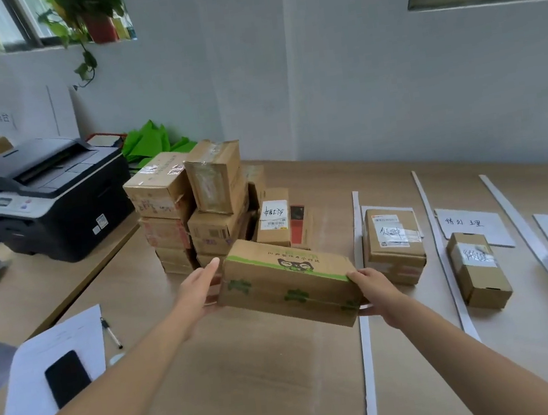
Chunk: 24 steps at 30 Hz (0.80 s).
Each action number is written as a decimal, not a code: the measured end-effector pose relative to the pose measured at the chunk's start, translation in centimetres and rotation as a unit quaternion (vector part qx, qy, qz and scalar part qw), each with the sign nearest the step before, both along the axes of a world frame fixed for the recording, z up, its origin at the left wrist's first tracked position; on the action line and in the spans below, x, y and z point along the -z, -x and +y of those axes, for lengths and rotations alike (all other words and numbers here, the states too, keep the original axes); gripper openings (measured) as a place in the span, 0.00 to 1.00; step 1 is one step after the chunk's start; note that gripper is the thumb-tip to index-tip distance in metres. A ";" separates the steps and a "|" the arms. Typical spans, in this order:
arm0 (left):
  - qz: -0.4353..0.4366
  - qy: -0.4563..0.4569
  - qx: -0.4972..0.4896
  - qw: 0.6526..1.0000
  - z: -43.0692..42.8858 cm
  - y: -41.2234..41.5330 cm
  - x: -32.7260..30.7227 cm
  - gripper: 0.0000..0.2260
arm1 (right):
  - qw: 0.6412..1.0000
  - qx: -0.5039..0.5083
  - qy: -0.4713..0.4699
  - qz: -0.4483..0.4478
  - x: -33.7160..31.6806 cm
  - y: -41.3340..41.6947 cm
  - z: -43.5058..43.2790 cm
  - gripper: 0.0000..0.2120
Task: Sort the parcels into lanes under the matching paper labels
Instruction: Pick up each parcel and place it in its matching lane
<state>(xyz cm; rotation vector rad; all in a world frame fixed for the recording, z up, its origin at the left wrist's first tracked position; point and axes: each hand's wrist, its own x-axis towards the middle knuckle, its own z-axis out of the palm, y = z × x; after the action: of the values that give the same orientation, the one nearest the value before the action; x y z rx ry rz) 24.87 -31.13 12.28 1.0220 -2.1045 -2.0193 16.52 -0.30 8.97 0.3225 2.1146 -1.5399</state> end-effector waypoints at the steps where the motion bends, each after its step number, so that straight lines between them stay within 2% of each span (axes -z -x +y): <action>1: 0.019 0.003 0.008 1.000 0.8 0.3 -0.8 0.10 | 1.000 0.009 -0.004 0.008 -0.1 0.1 0.3 0.20; 4: 0.078 0.052 0.065 0.994 3.4 1.4 -3.9 0.09 | 0.999 0.046 -0.006 0.027 -0.2 0.7 0.9 0.18; 9: 0.188 0.130 0.155 0.961 6.3 2.7 -8.1 0.09 | 0.997 0.057 0.052 -0.024 -0.4 0.2 1.3 0.13; 12: 0.238 0.091 0.188 0.948 7.1 3.2 -9.0 0.08 | 0.989 0.058 0.124 -0.059 -0.3 -0.6 0.6 0.11; 14: 0.252 0.066 0.188 0.947 7.5 3.8 -8.9 0.16 | 0.981 0.063 0.167 -0.076 0.2 -1.3 -0.3 0.11; 17: 0.209 -0.011 0.174 0.962 7.8 4.8 -7.9 0.42 | 0.971 0.069 0.209 -0.090 1.2 -2.0 -1.8 0.11; 19: 0.143 -0.080 0.151 0.975 7.9 5.0 -7.5 0.51 | 0.967 0.041 0.227 -0.113 1.6 -2.3 -2.6 0.13; 20: 0.102 -0.103 0.142 0.979 8.0 4.8 -7.4 0.51 | 0.965 0.024 0.233 -0.122 1.6 -2.3 -2.8 0.15; 22: 0.038 -0.124 0.169 0.977 8.5 4.4 -7.1 0.43 | 0.960 -0.008 0.245 -0.133 1.5 -1.9 -3.0 0.19; 24: 0.002 -0.102 0.209 0.972 9.3 4.0 -6.4 0.39 | 0.951 -0.036 0.278 -0.133 1.1 -1.3 -3.4 0.25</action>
<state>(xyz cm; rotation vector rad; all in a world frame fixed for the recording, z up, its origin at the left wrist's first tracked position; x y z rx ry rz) 20.82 -21.82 18.73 0.6242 -2.3041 -2.4642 17.83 -3.68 7.83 0.2282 1.4008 -1.8485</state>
